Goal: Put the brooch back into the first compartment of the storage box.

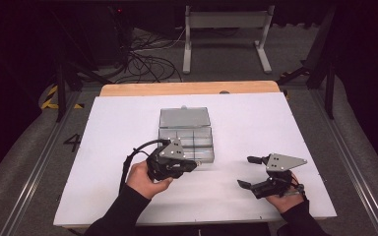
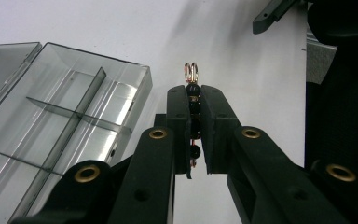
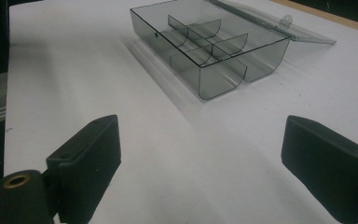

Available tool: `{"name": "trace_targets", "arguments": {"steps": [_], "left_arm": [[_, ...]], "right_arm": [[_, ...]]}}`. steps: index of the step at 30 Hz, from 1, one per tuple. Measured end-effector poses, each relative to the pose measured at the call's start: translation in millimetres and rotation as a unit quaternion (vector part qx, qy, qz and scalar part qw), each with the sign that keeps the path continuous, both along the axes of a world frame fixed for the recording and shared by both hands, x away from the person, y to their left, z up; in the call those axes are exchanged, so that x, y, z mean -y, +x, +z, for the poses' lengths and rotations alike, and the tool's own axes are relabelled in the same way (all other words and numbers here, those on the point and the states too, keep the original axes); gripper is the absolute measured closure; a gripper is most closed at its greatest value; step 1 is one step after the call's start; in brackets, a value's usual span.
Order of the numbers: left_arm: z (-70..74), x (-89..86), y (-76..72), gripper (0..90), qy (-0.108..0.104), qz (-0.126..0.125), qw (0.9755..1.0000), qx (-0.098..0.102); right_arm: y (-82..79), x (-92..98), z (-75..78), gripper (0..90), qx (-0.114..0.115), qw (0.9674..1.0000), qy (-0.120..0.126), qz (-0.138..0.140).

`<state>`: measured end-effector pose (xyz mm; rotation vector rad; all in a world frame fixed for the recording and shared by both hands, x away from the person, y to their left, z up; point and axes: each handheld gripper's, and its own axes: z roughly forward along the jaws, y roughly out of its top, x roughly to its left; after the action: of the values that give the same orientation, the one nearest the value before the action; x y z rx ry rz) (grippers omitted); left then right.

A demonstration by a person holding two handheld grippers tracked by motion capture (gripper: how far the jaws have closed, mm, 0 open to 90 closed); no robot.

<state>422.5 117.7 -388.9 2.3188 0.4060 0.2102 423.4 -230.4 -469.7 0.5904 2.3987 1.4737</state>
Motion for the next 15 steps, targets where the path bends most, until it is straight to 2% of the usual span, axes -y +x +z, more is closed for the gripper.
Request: {"name": "trace_targets", "arguments": {"steps": [9, 15], "left_arm": [[4.3, -8.2, 4.2, 83.2, -0.002, 0.027, 0.9996, 0.006], [6.8, -14.4, 6.8, 83.2, -0.011, 0.038, 0.9992, -0.002]], "right_arm": [[0.0, 0.1, 0.0, 11.9, 0.000, 1.0000, 0.000, 0.001], [-0.1, 0.1, 0.0, 11.9, 0.001, 1.0000, 0.001, 0.000]]}}
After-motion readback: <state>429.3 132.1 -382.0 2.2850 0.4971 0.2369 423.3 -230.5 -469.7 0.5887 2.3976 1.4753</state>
